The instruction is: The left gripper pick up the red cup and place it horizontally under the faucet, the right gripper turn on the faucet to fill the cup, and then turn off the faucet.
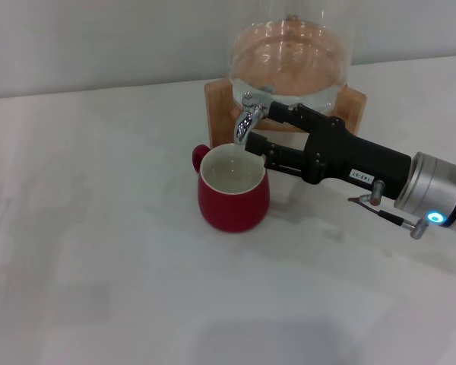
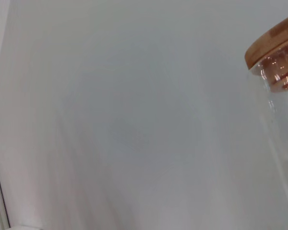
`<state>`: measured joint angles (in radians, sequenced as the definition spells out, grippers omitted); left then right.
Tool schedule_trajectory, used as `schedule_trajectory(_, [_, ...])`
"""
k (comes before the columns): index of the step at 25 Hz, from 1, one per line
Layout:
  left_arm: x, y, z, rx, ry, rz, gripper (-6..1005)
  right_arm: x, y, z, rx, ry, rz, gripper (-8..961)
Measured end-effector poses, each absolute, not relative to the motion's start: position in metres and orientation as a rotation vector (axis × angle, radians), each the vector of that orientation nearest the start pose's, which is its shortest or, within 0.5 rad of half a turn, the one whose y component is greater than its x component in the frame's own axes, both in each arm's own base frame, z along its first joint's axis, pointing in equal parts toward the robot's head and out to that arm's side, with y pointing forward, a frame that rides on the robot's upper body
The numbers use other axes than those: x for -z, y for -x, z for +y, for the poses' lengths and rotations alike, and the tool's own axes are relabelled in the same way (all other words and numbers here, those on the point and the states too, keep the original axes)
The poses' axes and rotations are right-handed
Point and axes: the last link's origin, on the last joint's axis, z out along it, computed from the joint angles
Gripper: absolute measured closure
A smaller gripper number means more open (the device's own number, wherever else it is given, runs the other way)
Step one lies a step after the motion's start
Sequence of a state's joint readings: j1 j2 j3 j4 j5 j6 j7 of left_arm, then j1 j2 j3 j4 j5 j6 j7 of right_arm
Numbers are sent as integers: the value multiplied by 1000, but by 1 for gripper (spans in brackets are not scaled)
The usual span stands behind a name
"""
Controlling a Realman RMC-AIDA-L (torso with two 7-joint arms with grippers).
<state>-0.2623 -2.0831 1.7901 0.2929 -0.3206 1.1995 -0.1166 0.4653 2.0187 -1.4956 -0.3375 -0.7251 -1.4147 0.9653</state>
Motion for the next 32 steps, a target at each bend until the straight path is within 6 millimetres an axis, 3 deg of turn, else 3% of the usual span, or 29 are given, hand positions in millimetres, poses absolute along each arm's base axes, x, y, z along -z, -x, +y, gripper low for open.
schedule_trajectory(10, [-8, 343, 301, 684, 1520, -456, 118, 23, -239, 321, -1264, 2337, 526, 81])
schedule_trajectory(19, [-8, 343, 301, 684, 1520, -456, 118, 22, -248, 304, -1292, 2342, 537, 81])
schedule_trajectory(32, [-9, 345, 300, 679, 1516, -459, 118, -10, -272, 310, -1272, 2161, 549, 81])
